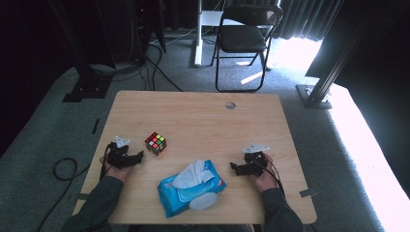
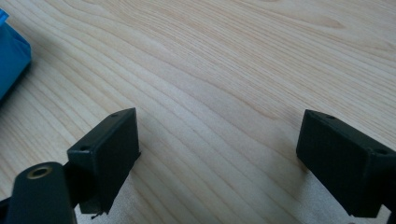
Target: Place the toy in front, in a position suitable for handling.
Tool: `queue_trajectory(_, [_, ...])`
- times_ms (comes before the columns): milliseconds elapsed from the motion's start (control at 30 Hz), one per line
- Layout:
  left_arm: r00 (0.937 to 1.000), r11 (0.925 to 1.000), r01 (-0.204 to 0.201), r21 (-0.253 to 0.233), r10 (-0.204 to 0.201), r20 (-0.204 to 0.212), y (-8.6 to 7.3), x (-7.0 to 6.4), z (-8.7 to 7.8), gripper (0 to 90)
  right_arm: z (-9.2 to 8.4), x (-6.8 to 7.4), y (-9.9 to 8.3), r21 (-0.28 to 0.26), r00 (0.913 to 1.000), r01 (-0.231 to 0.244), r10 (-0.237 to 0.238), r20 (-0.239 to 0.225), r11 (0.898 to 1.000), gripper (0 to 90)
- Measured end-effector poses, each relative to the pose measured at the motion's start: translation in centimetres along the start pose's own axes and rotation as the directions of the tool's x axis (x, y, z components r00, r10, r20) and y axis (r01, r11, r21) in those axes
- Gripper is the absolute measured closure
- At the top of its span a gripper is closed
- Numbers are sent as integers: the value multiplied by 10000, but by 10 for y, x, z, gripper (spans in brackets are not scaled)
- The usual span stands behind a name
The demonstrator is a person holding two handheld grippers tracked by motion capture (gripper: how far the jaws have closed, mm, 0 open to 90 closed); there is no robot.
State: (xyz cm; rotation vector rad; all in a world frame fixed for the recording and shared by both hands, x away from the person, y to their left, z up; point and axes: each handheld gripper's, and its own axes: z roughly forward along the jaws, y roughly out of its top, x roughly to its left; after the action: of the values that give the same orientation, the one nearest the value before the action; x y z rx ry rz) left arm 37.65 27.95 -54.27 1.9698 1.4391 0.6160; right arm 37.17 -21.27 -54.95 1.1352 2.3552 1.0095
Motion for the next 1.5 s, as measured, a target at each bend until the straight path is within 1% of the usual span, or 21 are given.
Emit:
queue_trajectory(33, [10000,10000,-9,90,8,35,1,1,-1,255,0,0,0,-1,10000,-1,1,0,10000,128])
queue_trajectory(67, [10000,9999,15,109,-15,34,1,3,-2,288,0,0,0,-1,10000,-3,3,0,10000,128])
queue_trajectory(100, [9999,9999,59,92,-61,146,1,5,-2,310,0,0,0,-1,10000,-2,2,0,10000,128])
queue_trajectory(200, [9979,9993,358,70,-361,538,1,11,-4,329,0,0,0,0,10000,-3,3,-2,10000,128])
queue_trajectory(267, [9970,9989,467,98,-472,606,1,13,-5,337,0,0,0,-1,10000,-3,3,-1,10000,128])
queue_trajectory(367, [9962,9986,523,124,-530,691,2,14,-6,328,0,0,0,-2,10000,-3,3,-1,10000,128])
queue_trajectory(500, [9959,9989,463,1,-462,776,5,12,-9,328,0,0,0,-1,10000,-3,3,-1,10000,128])
queue_trajectory(667, [9956,9999,89,-115,-78,931,16,8,-17,319,0,0,0,-2,10000,-2,2,-1,10000,128])
queue_trajectory(700, [9950,9999,30,-150,-15,996,18,7,-18,316,0,0,0,-3,10000,2,-2,0,10000,128])
queue_trajectory(767, [9903,9998,-178,-104,191,1374,22,7,-19,304,0,0,0,-3,10000,1,-1,0,10000,128])
queue_trajectory(833, [9882,9996,-286,-40,289,1503,25,6,-20,294,0,0,0,-1,10000,-1,1,-1,10000,128])
queue_trajectory(900, [9885,9997,-223,-38,226,1492,28,6,-22,292,0,0,0,-2,10000,1,-1,-1,10000,128])
queue_trajectory(967, [9872,9998,-105,-137,126,1590,30,6,-24,290,0,0,0,-1,10000,-1,1,0,10000,128])
queue_trajectory(1067, [9859,9997,-39,-234,78,1672,32,6,-27,277,0,0,0,-2,10000,-1,1,0,10000,128])
queue_trajectory(1333, [9832,9989,-242,-390,308,1798,40,-1,-29,253,0,0,0,-2,10000,2,-2,1,10000,128])
queue_trajectory(1500, [9785,9989,-224,-414,304,2040,43,-6,-29,249,0,0,0,-1,10000,-1,1,-5,10000,128])
